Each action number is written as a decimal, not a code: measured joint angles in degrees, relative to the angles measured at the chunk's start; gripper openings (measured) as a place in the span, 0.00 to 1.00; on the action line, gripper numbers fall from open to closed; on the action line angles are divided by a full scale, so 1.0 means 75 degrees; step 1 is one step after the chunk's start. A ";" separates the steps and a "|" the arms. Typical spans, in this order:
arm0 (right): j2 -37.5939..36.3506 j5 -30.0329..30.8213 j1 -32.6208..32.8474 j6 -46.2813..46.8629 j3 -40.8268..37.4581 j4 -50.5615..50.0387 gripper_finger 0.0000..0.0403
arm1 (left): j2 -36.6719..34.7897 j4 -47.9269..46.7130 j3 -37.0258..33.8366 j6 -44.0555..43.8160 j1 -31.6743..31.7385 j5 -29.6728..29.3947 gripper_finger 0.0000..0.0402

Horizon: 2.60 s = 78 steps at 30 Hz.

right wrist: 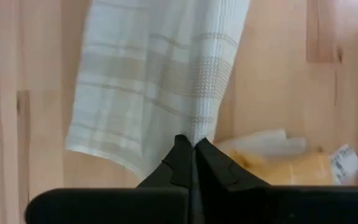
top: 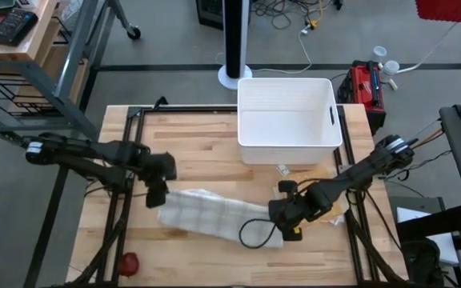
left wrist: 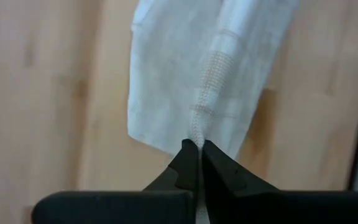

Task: Fold towel
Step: Fold the white checkered towel

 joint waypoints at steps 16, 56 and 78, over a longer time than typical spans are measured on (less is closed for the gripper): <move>0.0827 0.0955 0.0697 -0.0222 0.2168 -0.2901 0.00 | 0.1318 -0.1085 0.2649 -0.1452 -0.2374 -0.2677 0.00; 0.2302 -0.1277 0.1838 0.0643 0.2049 -0.0855 0.00 | 0.4602 0.1651 0.2534 -0.6614 -0.6189 -0.0818 0.00; 0.2296 -0.0636 -0.0684 -0.1955 0.0757 -0.0676 0.00 | 0.4158 0.0282 0.0901 -0.5409 -0.4879 -0.1902 0.00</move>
